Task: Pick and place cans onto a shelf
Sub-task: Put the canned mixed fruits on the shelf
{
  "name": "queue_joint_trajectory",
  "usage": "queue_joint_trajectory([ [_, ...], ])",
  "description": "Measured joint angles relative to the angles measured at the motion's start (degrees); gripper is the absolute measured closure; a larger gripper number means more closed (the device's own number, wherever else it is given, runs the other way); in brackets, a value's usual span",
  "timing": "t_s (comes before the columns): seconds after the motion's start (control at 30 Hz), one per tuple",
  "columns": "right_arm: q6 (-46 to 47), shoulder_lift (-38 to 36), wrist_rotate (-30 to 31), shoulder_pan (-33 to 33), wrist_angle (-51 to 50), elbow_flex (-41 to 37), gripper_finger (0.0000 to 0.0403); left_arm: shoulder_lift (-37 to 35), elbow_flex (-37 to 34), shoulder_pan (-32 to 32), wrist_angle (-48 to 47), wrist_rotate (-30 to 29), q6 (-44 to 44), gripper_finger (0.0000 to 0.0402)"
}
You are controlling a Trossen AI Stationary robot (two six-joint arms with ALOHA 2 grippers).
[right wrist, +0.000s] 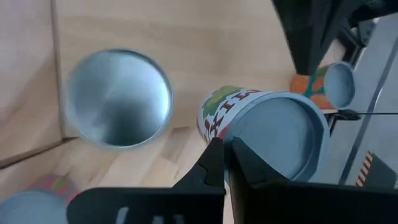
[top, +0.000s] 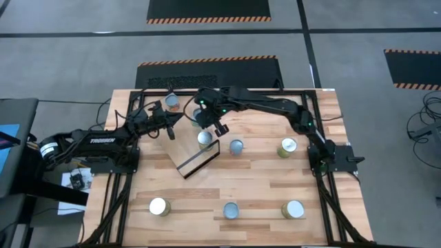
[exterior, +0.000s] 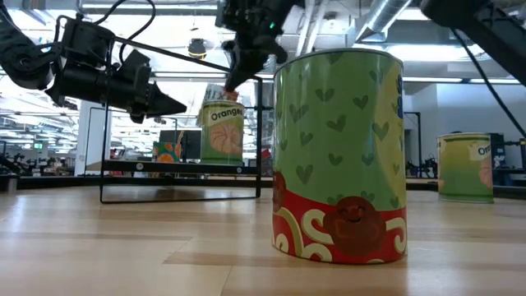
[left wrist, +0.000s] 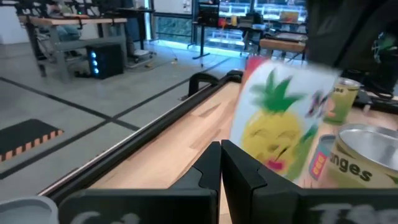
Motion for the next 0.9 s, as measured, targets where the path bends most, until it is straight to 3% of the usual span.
queue_joint_trajectory([
  [0.23, -1.7, 1.5, -0.9, 0.1, -0.9, 1.0, 0.0391, 0.0, 0.0, 0.0, -0.3, -0.1, 0.1, 0.0401],
  [0.47, -1.7, 1.5, -6.8, 0.0, -0.9, 1.0, 0.0391, 0.0, 0.0, 0.0, -0.3, -0.2, 0.1, 0.0401],
  [0.9, -4.9, 5.1, -6.5, 0.9, 0.9, 1.0, 0.039, 0.0, 0.0, 0.0, -0.2, -0.2, 0.1, 0.0401],
])
